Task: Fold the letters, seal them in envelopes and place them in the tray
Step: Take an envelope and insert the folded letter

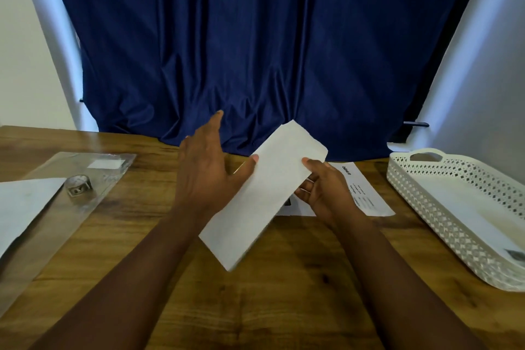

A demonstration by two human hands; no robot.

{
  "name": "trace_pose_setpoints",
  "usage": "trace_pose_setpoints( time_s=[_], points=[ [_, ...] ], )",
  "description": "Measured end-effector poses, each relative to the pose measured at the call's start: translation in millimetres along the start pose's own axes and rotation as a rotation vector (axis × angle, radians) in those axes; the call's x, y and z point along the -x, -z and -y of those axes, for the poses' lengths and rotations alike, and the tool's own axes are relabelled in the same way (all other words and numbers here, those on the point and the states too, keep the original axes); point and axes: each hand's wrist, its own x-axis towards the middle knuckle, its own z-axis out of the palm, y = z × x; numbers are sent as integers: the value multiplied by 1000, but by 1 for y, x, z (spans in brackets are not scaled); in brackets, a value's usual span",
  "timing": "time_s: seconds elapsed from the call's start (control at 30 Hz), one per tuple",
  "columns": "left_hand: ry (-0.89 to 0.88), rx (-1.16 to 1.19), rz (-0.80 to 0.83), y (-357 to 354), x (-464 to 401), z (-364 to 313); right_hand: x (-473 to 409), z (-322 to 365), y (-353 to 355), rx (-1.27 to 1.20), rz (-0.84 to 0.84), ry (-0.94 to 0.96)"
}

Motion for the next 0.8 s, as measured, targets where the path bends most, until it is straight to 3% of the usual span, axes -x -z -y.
trace_pose_setpoints(
  time_s=[0.2,0.33,0.5,0.8],
  points=[
    [514,466,310,-13,-5,11,-2,-11,2,240,104,-103],
    [701,737,462,-25,4,14,-2,-23,-1,347,178,-126],
    [719,862,445,-27,7,18,-6,-28,-7,339,197,-161],
    [551,802,492,-27,11,16,-11,-27,-5,372,126,-84]
  ],
)
